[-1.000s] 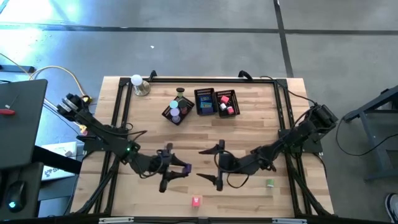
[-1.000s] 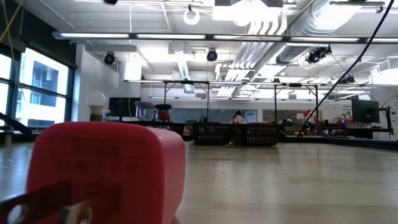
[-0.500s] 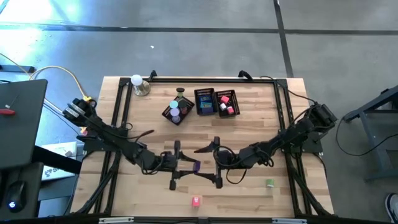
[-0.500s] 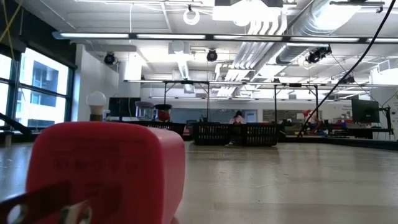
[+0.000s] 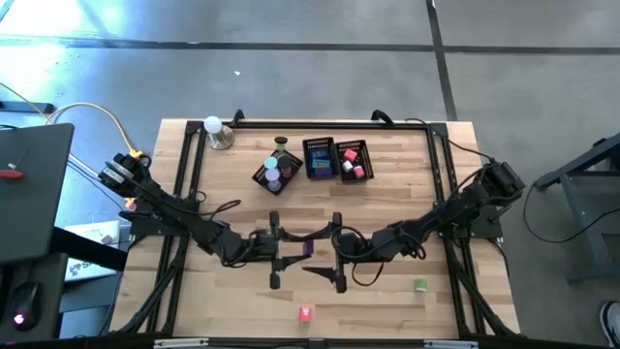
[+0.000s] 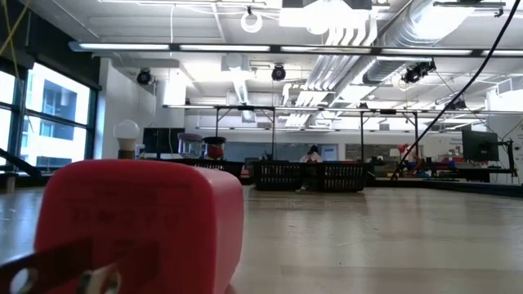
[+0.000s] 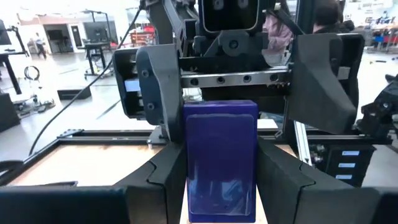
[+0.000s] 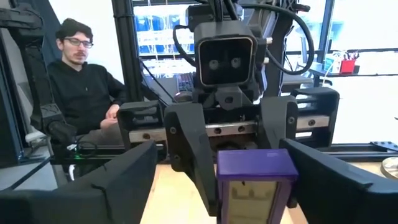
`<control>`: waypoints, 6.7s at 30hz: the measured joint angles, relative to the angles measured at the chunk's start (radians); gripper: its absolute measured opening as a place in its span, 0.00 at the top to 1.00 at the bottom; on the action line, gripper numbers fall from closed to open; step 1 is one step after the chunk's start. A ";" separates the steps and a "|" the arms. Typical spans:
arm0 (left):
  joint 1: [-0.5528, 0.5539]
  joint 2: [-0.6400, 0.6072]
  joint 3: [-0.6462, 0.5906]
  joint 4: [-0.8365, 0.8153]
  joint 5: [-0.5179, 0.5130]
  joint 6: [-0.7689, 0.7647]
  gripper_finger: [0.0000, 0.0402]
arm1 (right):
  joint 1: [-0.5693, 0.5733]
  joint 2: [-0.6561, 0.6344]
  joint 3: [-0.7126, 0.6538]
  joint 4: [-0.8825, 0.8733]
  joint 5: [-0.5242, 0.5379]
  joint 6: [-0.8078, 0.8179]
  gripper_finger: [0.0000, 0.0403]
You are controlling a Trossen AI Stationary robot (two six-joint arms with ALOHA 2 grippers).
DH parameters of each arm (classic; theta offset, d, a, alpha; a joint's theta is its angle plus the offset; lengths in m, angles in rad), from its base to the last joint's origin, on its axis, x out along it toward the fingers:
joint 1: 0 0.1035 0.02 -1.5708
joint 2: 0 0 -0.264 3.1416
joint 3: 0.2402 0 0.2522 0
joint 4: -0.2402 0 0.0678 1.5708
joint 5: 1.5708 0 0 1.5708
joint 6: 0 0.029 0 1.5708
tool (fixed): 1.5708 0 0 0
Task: Pick & Place Office items
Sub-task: Put the purple digital timer into the middle black bin, then put the green charger adapter into the right black bin
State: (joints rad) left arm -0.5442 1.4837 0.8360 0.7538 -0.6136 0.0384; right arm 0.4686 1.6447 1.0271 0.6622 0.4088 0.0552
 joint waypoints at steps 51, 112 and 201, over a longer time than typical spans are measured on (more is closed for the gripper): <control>-0.005 -0.006 0.002 -0.470 -0.102 -0.243 0.24 | 0.009 -0.059 -0.002 -0.277 0.268 0.122 0.65; -0.024 -0.003 -0.001 -0.933 0.298 -0.518 0.24 | -0.678 -0.070 0.168 -0.860 -0.363 0.463 0.50; -0.039 -0.003 -0.001 -0.902 0.299 -0.525 0.24 | 0.421 0.075 0.167 -1.867 -0.524 1.996 0.16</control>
State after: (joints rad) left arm -0.5831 1.4803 0.8349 -0.1478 -0.3149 -0.4862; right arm 0.8900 1.7198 1.1942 -1.2049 -0.1150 2.0510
